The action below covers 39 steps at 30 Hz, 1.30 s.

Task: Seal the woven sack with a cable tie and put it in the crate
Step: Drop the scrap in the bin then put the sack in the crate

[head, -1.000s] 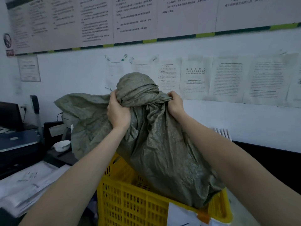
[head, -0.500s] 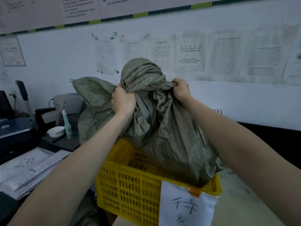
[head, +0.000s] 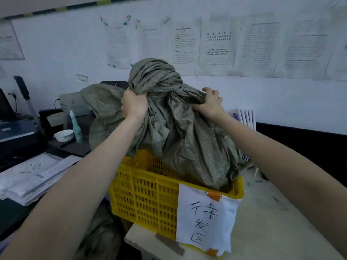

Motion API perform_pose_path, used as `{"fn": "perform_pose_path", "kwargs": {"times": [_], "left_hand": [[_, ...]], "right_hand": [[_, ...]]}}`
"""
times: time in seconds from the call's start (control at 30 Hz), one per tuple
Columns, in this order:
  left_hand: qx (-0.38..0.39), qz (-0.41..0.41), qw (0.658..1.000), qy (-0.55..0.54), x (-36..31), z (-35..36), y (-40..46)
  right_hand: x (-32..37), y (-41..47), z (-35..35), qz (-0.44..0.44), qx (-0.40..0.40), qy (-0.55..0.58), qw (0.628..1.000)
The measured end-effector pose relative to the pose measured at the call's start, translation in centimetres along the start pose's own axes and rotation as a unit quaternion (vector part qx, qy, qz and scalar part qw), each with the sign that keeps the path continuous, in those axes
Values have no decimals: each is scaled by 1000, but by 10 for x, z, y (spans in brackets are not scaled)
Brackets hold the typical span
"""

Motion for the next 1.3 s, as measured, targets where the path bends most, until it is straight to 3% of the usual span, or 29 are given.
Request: {"fn": "perform_pose_path", "kwargs": {"times": [0.17, 0.27, 0.37, 0.57, 0.83, 1.3], "left_hand": [[-22, -23, 999, -8, 13, -5, -8], [-28, -28, 999, -22, 16, -5, -15], [-29, -25, 999, -26, 21, -3, -26], [-56, -35, 996, -58, 35, -6, -44], [-64, -32, 996, -50, 13, -3, -40], [-64, -122, 990, 9, 31, -18, -36]], "right_hand": [[-58, -52, 30, 31, 107, -115, 987], [-88, -65, 43, 34, 86, -215, 972], [-99, -64, 45, 2, 74, -241, 968], [-97, -61, 23, -41, 15, -237, 970], [-111, -49, -5, 3, -9, -95, 995], [-78, -44, -24, 3, -43, -84, 996]]}}
Point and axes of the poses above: each hand's wrist, its own y-axis towards the middle knuckle, its own z-axis out of the palm, x = y × z, the point moved 8 cm from there along y, towards the middle knuckle, and after that the axes turned 12 degrees about z, right-handed, at the moved point
